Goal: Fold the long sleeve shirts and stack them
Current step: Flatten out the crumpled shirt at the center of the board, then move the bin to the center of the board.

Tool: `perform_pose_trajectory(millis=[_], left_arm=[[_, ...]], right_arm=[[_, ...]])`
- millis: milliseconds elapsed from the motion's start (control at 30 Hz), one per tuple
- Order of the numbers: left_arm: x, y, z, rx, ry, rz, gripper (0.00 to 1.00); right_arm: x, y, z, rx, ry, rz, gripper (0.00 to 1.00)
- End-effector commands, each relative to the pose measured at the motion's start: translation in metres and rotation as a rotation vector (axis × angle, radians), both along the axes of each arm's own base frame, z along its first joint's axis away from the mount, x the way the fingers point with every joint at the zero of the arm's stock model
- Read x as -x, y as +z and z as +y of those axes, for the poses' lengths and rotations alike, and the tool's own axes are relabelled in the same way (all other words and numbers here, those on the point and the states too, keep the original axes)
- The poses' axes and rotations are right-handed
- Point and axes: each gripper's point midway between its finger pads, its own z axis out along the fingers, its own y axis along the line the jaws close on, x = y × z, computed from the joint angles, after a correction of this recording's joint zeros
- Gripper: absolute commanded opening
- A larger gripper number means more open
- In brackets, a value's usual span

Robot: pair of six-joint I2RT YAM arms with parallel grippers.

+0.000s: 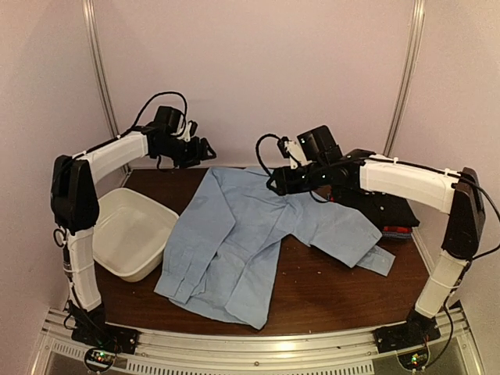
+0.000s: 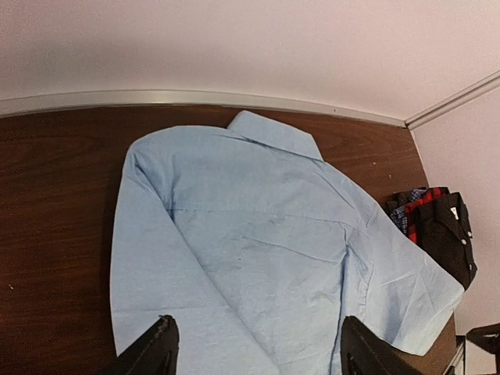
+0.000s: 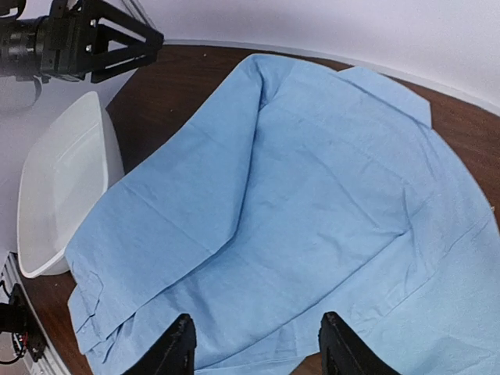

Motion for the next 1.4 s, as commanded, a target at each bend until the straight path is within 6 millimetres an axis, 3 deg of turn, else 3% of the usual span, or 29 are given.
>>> perform_pose_trajectory(millis=[0, 167, 367, 500, 733, 967, 1200, 1367], left_arm=[[0.029, 0.007, -0.019, 0.024, -0.022, -0.026, 0.72], [0.059, -0.004, -0.032, 0.026, -0.041, 0.003, 0.72], [0.082, -0.026, -0.033, 0.036, -0.037, 0.046, 0.73], [0.082, -0.042, -0.027, 0.021, 0.01, 0.071, 0.73], [0.062, -0.065, -0.01, -0.009, 0.171, 0.104, 0.76], [0.053, -0.086, -0.003, 0.011, 0.262, 0.153, 0.76], [0.057, -0.099, 0.001, 0.008, 0.288, 0.187, 0.76], [0.059, -0.11, 0.004, 0.003, 0.317, 0.213, 0.76]], right_arm=[[0.031, -0.029, 0.029, -0.08, 0.025, 0.06, 0.51], [0.055, -0.078, 0.058, -0.075, 0.079, 0.159, 0.42], [0.067, -0.122, 0.077, -0.078, 0.106, 0.227, 0.39], [0.069, -0.147, 0.08, -0.061, 0.105, 0.26, 0.37], [0.076, -0.182, 0.074, -0.02, 0.102, 0.307, 0.37], [0.08, -0.208, 0.051, 0.045, 0.058, 0.345, 0.36], [0.072, -0.221, 0.002, 0.086, -0.031, 0.372, 0.35], [0.059, -0.217, -0.035, 0.114, -0.103, 0.36, 0.35]])
